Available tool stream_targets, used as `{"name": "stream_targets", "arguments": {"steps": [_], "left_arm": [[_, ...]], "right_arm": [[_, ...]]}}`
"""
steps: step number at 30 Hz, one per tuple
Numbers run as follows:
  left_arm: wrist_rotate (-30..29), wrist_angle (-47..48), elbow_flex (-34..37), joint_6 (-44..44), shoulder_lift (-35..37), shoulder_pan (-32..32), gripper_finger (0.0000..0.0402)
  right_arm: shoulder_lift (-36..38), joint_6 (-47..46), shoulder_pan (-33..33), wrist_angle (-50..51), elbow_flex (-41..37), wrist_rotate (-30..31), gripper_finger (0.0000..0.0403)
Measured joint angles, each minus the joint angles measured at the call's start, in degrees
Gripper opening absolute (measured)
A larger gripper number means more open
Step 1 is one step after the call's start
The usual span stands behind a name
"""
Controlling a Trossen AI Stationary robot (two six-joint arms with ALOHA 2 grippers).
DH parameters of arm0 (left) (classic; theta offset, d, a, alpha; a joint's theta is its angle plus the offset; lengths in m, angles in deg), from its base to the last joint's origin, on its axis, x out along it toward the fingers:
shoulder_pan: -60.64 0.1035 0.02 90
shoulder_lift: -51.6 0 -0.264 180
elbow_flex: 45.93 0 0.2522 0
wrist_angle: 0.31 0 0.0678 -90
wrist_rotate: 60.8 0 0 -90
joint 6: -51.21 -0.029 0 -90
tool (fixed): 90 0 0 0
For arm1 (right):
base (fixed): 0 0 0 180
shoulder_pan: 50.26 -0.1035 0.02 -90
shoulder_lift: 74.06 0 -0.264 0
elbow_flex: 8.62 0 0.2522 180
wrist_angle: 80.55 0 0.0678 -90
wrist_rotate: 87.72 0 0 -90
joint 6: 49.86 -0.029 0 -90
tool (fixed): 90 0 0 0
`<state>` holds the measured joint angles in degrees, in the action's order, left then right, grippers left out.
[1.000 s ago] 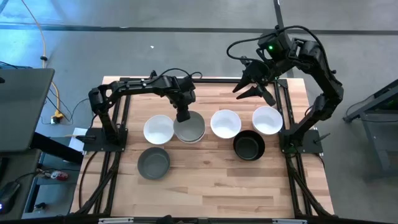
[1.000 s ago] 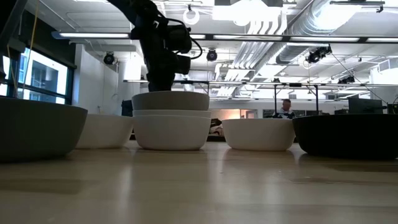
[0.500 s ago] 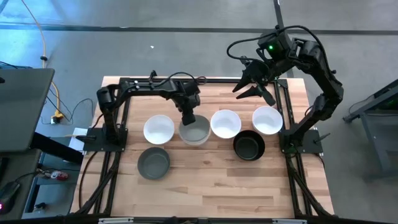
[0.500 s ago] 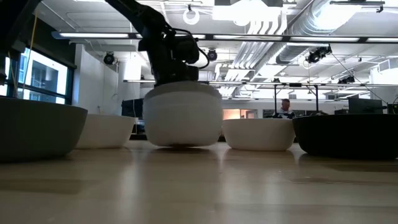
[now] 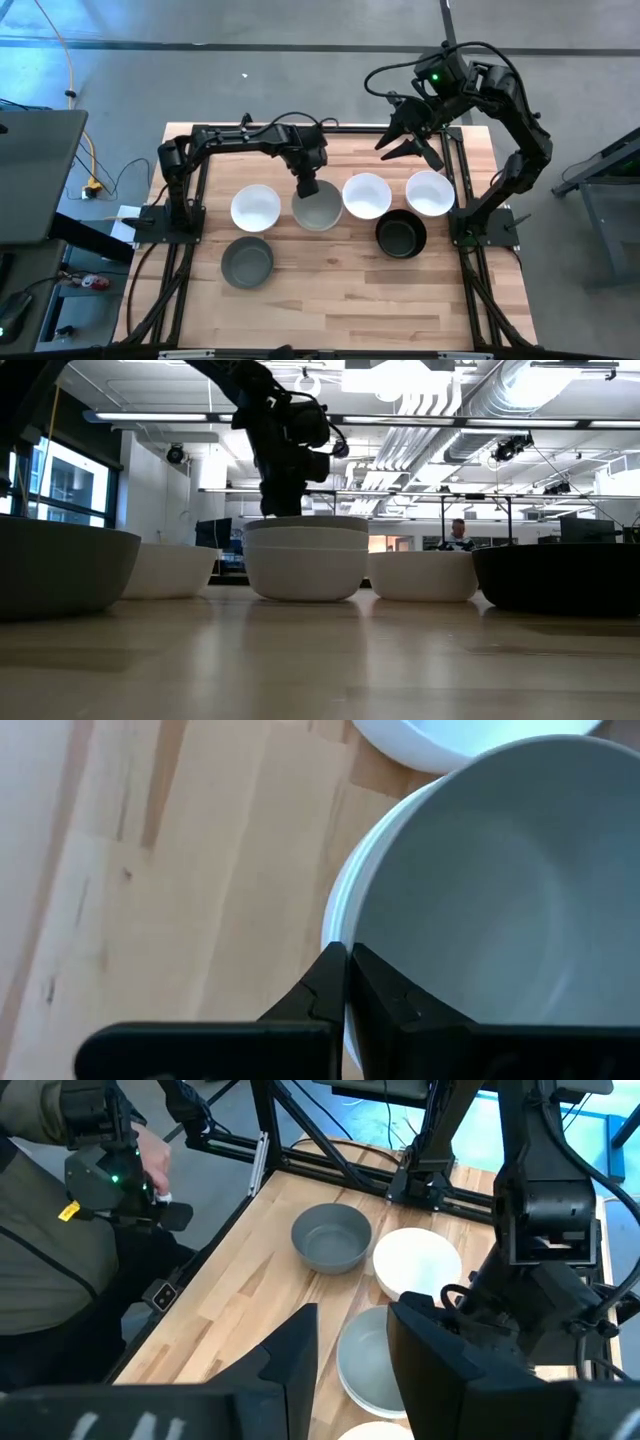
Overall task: Nest bowls inside each other
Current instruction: Stack the gray bowl on top of the white bowl, then stack the white bowl on top of the gray bowl
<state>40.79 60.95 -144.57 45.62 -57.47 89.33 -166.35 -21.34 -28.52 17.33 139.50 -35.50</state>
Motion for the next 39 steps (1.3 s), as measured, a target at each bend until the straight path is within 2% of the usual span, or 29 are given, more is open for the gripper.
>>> {"name": "stream_targets", "arguments": {"steps": [17, 25, 34, 39], "left_arm": [[0.83, 0.65, -0.04, -0.14, -1.64, -0.24, 0.0008], [1.31, 0.64, -0.04, -0.17, -1.62, -0.22, 0.0065], [2.58, 1.52, -0.09, -2.41, 1.51, -0.02, 0.014], [0.35, 9.17, -0.17, -3.76, 5.4, 1.09, 0.0159]], "right_arm": [[0.0, 0.0, 0.0, 0.07, -0.05, -0.33, 0.0112], [0.03, -1.06, 0.41, 0.11, -5.9, -1.93, 0.0112], [-0.02, -0.9, 4.71, -1.09, -15.46, -1.88, 0.0113], [0.03, -0.05, 7.14, -0.97, -18.5, -3.0, 0.0113]]}}
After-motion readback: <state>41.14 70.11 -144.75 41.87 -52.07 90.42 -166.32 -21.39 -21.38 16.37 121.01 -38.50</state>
